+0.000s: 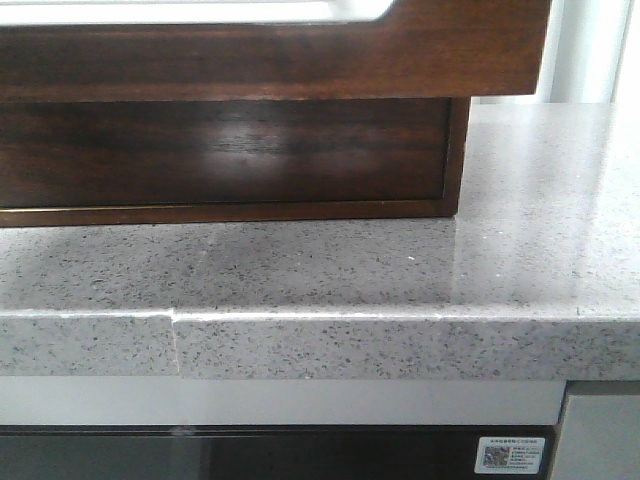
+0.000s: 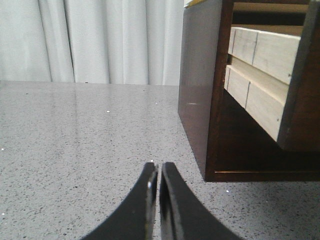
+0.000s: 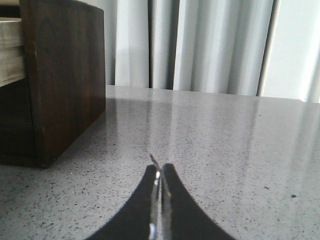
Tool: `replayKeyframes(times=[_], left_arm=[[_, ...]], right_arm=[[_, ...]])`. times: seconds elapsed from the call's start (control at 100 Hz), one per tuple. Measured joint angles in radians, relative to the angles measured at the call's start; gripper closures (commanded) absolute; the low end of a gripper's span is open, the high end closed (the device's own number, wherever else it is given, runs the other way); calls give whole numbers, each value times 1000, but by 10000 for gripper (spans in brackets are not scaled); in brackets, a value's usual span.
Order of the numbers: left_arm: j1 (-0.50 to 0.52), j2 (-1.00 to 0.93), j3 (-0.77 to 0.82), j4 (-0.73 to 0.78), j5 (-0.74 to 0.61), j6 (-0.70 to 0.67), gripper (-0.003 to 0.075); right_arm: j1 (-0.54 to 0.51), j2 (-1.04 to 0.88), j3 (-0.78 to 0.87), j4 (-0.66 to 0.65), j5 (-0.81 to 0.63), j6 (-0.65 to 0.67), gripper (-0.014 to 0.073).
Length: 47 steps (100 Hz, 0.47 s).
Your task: Put scissors in drawer with both arms
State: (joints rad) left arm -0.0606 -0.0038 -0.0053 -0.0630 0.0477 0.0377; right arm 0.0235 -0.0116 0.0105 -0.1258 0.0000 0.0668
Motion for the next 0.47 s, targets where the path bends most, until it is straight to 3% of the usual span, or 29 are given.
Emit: replayKeyframes(times=[0.47], left_arm=[[0, 0, 0, -2, 0, 0, 741]], right_arm=[[0, 0, 0, 0, 0, 19, 662]])
